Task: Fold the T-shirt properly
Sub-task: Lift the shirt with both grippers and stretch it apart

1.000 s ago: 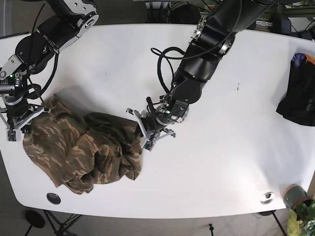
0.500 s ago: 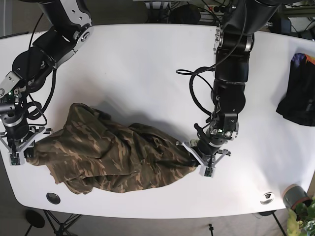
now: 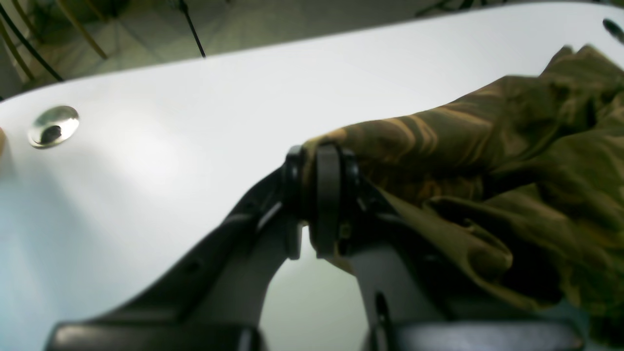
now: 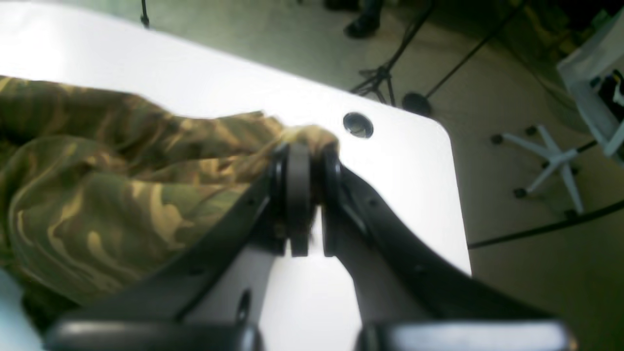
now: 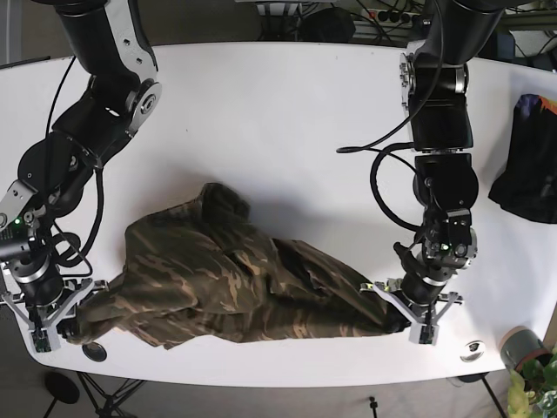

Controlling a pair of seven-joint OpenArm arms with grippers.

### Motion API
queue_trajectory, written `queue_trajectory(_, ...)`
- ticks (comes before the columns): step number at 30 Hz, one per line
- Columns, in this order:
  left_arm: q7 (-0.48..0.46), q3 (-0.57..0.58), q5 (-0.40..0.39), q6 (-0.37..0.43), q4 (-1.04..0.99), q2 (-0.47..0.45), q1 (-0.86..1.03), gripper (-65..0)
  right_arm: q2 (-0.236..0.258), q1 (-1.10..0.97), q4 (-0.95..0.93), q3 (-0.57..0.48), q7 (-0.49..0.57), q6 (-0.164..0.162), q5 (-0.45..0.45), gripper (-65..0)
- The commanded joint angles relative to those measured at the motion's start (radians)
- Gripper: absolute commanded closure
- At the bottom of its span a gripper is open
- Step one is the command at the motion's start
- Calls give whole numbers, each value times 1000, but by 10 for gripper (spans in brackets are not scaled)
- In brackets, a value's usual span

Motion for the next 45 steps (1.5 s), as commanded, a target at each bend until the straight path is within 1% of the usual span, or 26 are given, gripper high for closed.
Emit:
queue_trajectory(1,-23,-34,4,13,46,-11,-39,-26,19,64,-22,0,30,-2,10,-22)
queue_trajectory(3,-23,-58,6,13,54,-11,-56,-28,40,94,-52,-2,32,-2,10,-22)
queue_trajectory(6,-23,-72,6,13,62,-12,-74,-28,57,138,-103,-20,32,-2,10,-22)
queue_trajectory(7,-22,-72,6,13,68,-20,-79,-28,62,152,-109,-28,32,-2,10,-22)
queue_trajectory(9,-17,-73,3,13,80,-48,-88,-28,86,170,-112,-42,33,-2,10,-22)
queue_trajectory(13,-19,-73,1,13,80,-60,-137,-25,101,229,-157,-71,35,-2,10,-22)
queue_trajectory(17,-19,-98,1,13,89,-83,-174,-24,132,279,-186,-76,35,-2,10,-22)
queue_trajectory(22,-17,-162,1,13,54,-97,-249,-24,140,361,-243,-76,35,-2,10,-22)
queue_trajectory(26,-17,-212,4,11,31,-101,-280,-24,157,408,-258,-77,29,-2,10,-22)
queue_trajectory(31,21,-222,-3,11,26,-157,-288,-24,161,440,-257,-77,27,-2,10,-22)
queue_trajectory(35,23,-228,-3,11,29,-161,-295,-24,161,440,-255,-77,27,-2,10,-22)
queue_trajectory(40,23,-302,-2,8,26,-187,-292,-24,157,425,-246,-71,27,-2,10,-22)
queue_trajectory(45,23,-307,-2,6,29,-189,-258,-24,155,348,-203,-69,25,-2,12,-22)
